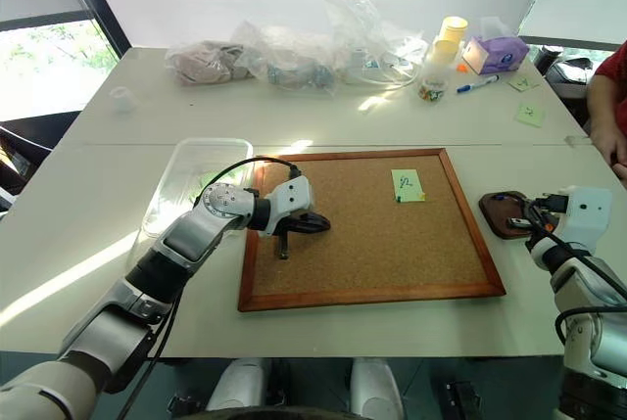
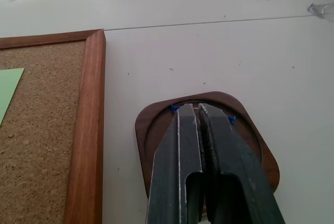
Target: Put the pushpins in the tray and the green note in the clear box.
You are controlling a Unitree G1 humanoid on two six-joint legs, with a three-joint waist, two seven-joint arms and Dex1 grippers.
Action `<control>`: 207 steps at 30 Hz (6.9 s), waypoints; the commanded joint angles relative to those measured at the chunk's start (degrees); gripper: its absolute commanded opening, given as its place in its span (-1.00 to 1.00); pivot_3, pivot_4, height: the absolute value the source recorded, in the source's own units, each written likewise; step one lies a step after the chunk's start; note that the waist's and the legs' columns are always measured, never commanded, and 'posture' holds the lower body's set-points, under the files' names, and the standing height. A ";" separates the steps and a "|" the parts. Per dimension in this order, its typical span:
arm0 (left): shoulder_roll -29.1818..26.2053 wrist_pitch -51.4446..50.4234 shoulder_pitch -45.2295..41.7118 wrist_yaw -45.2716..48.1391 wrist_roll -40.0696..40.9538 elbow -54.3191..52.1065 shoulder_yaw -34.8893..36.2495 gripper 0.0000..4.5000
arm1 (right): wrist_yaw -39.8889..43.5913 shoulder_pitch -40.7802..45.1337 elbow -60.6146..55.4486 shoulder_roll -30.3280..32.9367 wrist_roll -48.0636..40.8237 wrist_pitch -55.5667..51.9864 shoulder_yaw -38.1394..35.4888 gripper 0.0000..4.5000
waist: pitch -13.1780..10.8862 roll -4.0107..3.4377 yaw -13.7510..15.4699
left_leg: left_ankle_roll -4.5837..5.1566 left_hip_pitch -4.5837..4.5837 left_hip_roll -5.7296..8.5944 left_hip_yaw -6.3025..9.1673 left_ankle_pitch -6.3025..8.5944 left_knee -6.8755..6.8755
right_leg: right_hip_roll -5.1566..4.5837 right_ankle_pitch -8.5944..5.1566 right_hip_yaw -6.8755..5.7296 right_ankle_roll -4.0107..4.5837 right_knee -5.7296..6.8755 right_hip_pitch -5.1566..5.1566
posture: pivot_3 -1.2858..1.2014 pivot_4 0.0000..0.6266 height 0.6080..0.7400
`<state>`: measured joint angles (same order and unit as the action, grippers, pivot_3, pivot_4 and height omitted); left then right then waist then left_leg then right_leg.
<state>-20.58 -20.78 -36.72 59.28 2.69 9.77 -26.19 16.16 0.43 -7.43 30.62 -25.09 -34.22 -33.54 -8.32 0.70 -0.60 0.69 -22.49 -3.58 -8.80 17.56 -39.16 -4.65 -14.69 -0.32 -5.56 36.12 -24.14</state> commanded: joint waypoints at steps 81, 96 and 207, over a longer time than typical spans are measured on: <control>-0.29 -1.57 0.52 0.54 -3.73 2.33 -2.21 -1.00 | 5.47 8.10 2.88 -6.38 3.62 12.35 16.02 -0.99 | 0.02 -0.03 0.06 | 0.02 -0.02 0.00 0.04 0.01 -0.01 | 0.00 0.00 -0.02 -0.01 -0.01 0.03 | 0.03 -0.52 0.96; -0.28 -1.76 0.53 0.56 -4.65 3.09 -2.50 -1.00 | 2.70 7.11 2.25 -6.62 3.59 19.25 12.14 -0.99 | 0.02 -0.03 -0.13 | 0.01 0.03 0.01 0.04 0.00 0.00 | 0.01 0.00 -0.02 -0.01 0.01 0.04 | 0.03 -0.52 0.96; 0.56 -0.32 0.45 0.15 -4.56 3.47 -2.18 -1.00 | 7.45 5.61 0.55 -9.43 3.94 11.56 22.94 -0.99 | 0.05 -0.05 0.02 | 0.04 0.02 0.00 0.11 0.03 0.00 | -0.04 -0.01 -0.05 0.01 -0.04 0.11 | 0.03 -0.52 0.96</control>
<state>-19.71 -20.31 -37.44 59.78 0.58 11.09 -26.28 23.91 5.95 -5.25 20.89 -21.01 -23.22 -9.32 -8.26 0.65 -0.58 0.73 -22.47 -3.58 -8.69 17.59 -39.17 -4.70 -14.70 -0.38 -5.55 36.08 -24.04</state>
